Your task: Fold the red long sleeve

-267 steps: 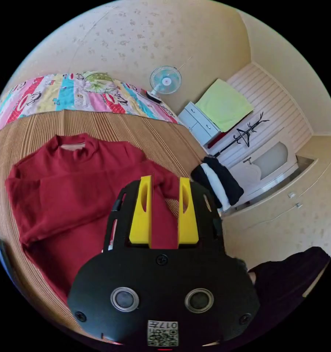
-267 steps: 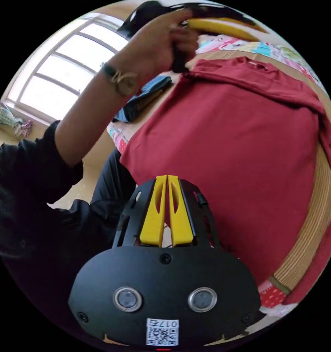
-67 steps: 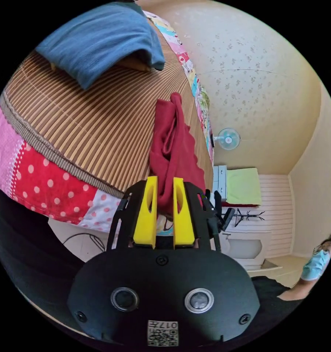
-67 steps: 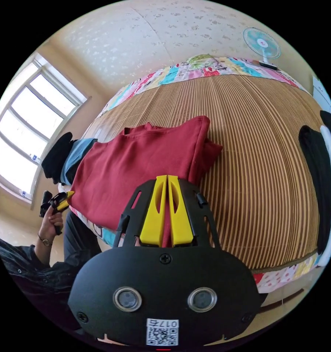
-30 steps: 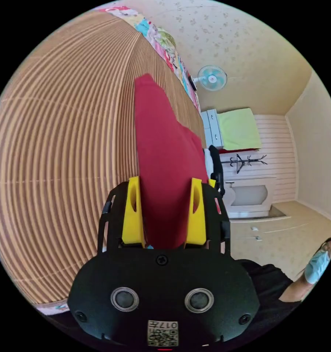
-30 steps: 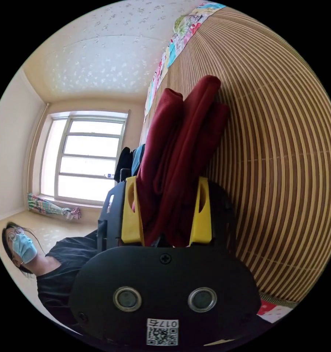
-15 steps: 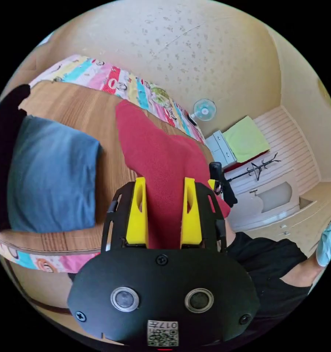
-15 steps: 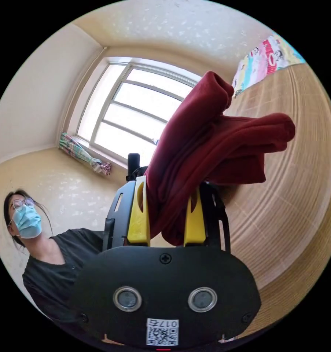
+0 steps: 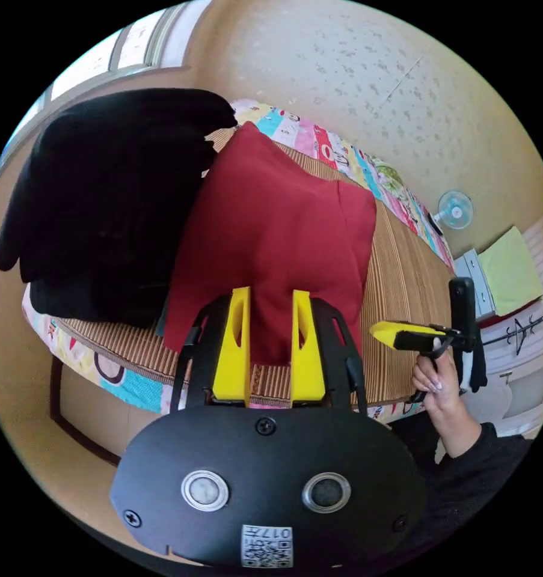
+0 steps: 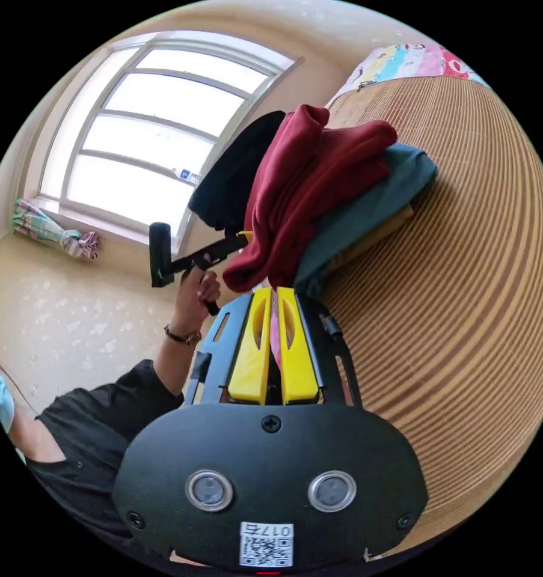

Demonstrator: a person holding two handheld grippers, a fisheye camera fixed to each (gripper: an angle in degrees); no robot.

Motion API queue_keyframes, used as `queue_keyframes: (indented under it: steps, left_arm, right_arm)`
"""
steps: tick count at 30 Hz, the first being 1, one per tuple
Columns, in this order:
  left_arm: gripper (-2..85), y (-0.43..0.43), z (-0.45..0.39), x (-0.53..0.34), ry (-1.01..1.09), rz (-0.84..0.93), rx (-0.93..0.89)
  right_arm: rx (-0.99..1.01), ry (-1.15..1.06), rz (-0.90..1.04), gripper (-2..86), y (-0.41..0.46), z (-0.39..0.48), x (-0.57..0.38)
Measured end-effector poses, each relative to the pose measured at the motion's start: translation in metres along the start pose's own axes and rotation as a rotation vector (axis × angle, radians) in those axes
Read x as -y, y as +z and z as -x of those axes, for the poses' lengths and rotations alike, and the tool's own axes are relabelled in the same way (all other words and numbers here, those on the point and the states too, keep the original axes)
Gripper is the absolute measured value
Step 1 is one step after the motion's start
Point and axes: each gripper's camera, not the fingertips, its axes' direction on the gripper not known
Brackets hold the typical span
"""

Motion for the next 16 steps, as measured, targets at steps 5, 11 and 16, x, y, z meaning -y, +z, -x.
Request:
queue_keyframes:
  steps: [5,11,16]
  left_arm:
    - [3.3,-0.05,-0.067,-0.071,0.201,-0.216,-0.14]
    - [-0.9,0.019,-0.149,-0.152,0.365,-0.001,-0.424]
    - [-1.0,0.101,-0.22,-0.159,0.447,0.328,-1.124]
  right_arm:
    - [-0.179,0.101,-0.144,2.0,-0.132,-0.023,-0.171]
    - [-0.701,0.556,-0.634,3.8,-0.305,0.008,-0.4]
    - [-0.9,0.852,-1.036,12.3,-0.388,0.04,-0.522]
